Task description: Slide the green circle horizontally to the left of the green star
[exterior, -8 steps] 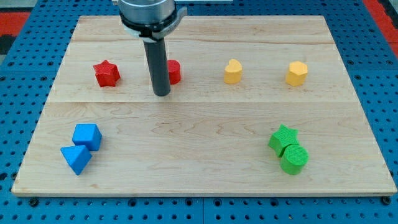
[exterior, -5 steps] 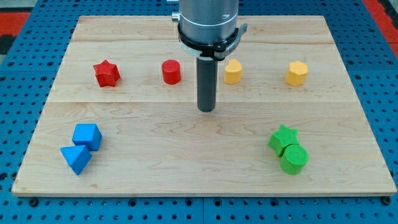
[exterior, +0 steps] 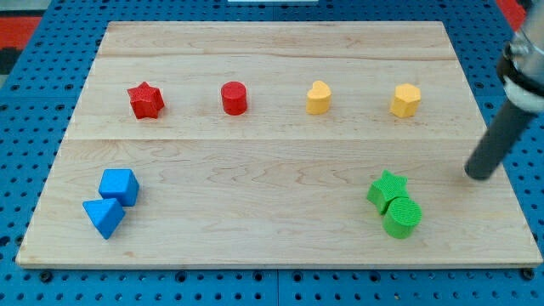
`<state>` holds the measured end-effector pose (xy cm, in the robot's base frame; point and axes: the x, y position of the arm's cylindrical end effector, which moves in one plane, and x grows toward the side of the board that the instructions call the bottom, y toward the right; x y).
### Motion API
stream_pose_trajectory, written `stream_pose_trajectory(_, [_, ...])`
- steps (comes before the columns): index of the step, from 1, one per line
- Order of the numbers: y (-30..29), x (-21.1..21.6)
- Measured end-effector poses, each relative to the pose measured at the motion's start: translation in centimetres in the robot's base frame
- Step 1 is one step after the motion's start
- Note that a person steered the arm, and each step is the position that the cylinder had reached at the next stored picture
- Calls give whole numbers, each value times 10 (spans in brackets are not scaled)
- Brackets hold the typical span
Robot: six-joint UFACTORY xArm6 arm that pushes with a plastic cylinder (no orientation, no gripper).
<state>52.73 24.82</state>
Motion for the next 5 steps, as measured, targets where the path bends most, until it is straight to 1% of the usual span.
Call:
stream_pose_trajectory(1, [-66,22])
stream_pose_trajectory(2, [-87,51])
stream_pose_trajectory(3, [-109,63])
stream_pose_trajectory(4, [-178,44])
stream_pose_trajectory(5, [-219,29])
